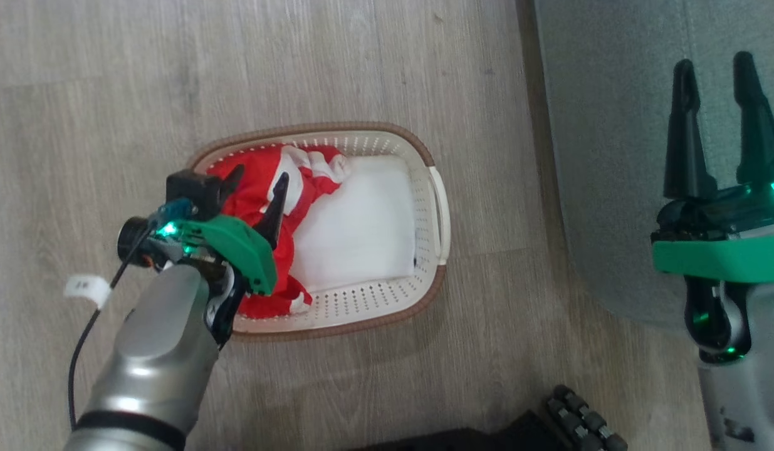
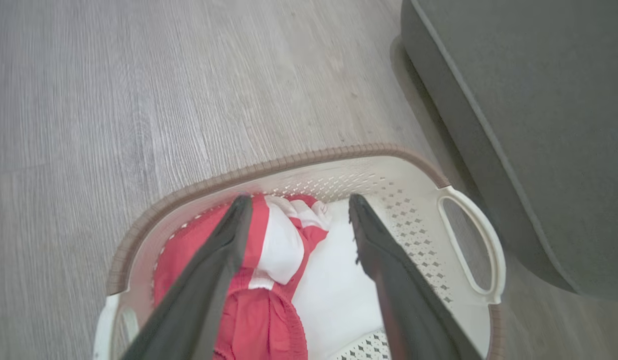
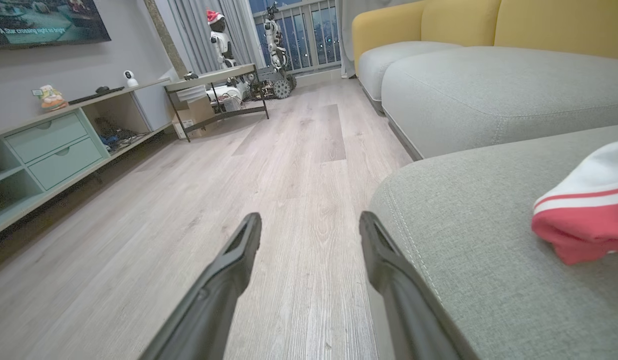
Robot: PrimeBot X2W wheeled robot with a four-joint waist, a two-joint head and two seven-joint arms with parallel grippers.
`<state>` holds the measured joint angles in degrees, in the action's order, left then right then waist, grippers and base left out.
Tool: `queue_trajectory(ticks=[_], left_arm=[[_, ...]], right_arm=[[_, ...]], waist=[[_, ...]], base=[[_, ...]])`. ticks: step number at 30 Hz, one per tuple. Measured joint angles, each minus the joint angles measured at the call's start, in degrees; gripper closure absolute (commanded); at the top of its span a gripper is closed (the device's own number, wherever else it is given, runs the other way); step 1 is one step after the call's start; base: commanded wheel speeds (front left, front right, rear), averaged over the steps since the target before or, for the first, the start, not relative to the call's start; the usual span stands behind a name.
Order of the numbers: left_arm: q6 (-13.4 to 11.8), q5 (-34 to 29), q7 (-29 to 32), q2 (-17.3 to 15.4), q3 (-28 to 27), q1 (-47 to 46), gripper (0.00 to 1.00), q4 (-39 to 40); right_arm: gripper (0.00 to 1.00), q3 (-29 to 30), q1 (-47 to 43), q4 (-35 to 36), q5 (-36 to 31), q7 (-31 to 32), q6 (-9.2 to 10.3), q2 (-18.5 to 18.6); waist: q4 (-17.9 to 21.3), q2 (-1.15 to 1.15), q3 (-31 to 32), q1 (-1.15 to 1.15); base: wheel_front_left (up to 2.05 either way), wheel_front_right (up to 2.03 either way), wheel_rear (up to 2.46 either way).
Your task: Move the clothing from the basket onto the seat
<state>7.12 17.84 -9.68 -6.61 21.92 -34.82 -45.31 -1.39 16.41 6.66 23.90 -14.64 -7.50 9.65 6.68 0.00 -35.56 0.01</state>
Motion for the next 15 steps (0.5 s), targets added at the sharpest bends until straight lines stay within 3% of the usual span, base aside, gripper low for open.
queue_trajectory(ticks=[15], left_arm=[[0.01,8.54,4.01,-1.04,7.0,-10.45,0.0,-14.8]], right_arm=[[0.0,-0.87,4.2,1.09,-0.48,0.0,0.0,-0.91]], waist=[[4.09,0.0,-7.95,0.0]], base=[[0.0,0.0,0.0]])
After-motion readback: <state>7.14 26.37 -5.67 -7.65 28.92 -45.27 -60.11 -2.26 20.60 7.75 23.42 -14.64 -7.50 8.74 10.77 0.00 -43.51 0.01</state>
